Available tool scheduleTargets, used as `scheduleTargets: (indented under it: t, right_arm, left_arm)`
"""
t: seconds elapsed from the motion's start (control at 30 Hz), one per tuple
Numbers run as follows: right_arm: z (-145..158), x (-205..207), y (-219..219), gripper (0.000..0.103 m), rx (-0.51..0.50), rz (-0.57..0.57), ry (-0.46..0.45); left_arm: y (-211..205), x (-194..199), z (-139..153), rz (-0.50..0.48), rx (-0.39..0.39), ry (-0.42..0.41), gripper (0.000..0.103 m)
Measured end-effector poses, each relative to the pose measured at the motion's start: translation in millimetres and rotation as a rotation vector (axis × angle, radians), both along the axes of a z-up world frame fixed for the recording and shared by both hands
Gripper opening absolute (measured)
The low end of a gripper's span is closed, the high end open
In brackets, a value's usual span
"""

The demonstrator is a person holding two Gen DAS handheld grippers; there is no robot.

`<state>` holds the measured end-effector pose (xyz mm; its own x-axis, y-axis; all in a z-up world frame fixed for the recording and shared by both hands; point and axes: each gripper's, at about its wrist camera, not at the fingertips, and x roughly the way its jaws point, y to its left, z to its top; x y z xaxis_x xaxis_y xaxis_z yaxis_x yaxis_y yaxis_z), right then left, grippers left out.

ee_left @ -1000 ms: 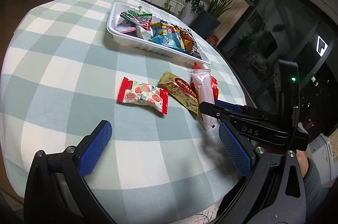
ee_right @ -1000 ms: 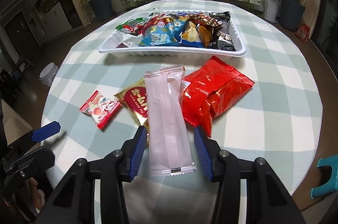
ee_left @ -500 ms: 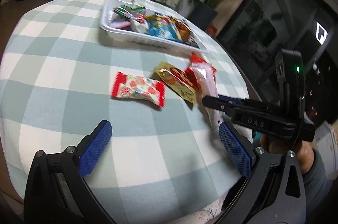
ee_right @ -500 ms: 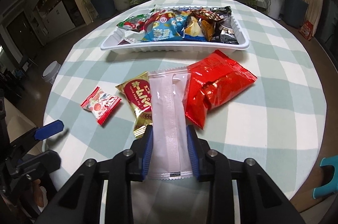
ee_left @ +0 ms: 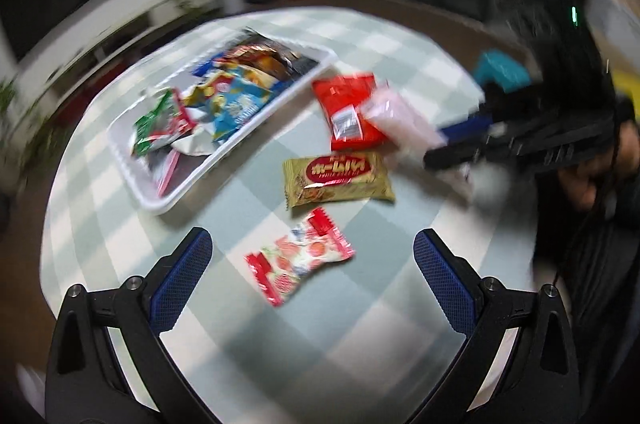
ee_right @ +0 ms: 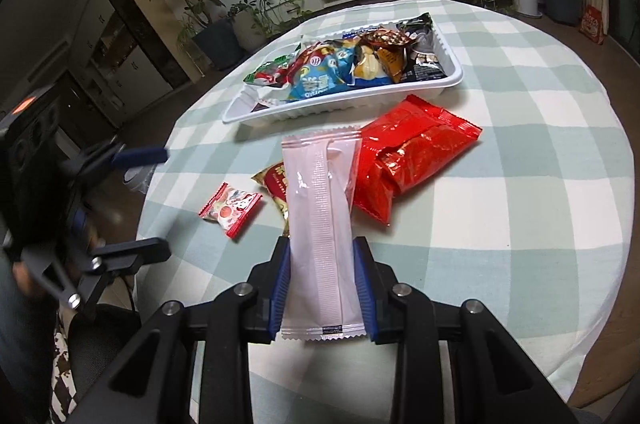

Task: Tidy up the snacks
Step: 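Grasp the red-and-white strawberry candy pack with the left tool while the right tool holds the pink pack, then lift both packs and carry them into the white tray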

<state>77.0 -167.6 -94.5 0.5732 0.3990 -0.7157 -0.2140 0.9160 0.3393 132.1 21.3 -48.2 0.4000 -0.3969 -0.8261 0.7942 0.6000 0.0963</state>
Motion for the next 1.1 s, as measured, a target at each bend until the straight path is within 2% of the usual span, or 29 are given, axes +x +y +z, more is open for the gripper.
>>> scheduleTargets:
  t: [0.1, 0.27, 0.33, 0.5, 0.63, 0.7, 0.77, 0.9, 0.97, 1.1]
  right_arm:
    - [-0.6, 1.1, -4.7, 0.033, 0.029, -0.005, 0.004]
    - [-2.1, 2.5, -10.7, 0.033, 0.062, -0.005, 0.01]
    - [-3.1, 3.7, -12.9, 0.033, 0.073, -0.005, 0.015]
    - [-6.4, 6.8, -14.0, 0.033, 0.083, 0.001, 0.025]
    - [-8.0, 8.0, -13.3, 0.033, 0.076, 0.003, 0.028]
    - [-7.7, 8.3, -14.0, 0.033, 0.078, 0.001, 0.028]
    - [-7.4, 8.2, -14.6, 0.033, 0.08, -0.002, 0.027]
    - [-7.5, 8.6, -14.5, 0.033, 0.077, -0.002, 0.025]
    - [-7.6, 8.5, -14.6, 0.033, 0.075, -0.003, 0.024]
    - [-7.2, 8.6, -15.4, 0.033, 0.071, -0.008, 0.025]
  left_arm:
    - [-6.3, 17.5, -10.8, -0.062, 0.076, 0.044, 0.098]
    - [-17.6, 32.1, -39.2, -0.155, 0.184, 0.141, 0.077]
    - [-21.3, 34.2, -51.6, -0.181, 0.231, 0.17, 0.076]
    - [-19.2, 50.7, -57.0, -0.159, 0.194, 0.267, 0.076]
    - [-22.0, 53.2, -57.3, -0.169, 0.202, 0.288, 0.072]
    - [-21.8, 52.7, -55.7, -0.17, 0.201, 0.289, 0.064]
    - [-21.3, 51.8, -54.6, -0.154, 0.198, 0.284, 0.05]
    - [-22.5, 43.5, -53.0, -0.121, 0.195, 0.261, 0.042]
    - [-24.7, 42.2, -52.1, -0.085, 0.182, 0.257, 0.034]
    - [-16.4, 30.5, -49.7, -0.011, 0.135, 0.263, 0.031]
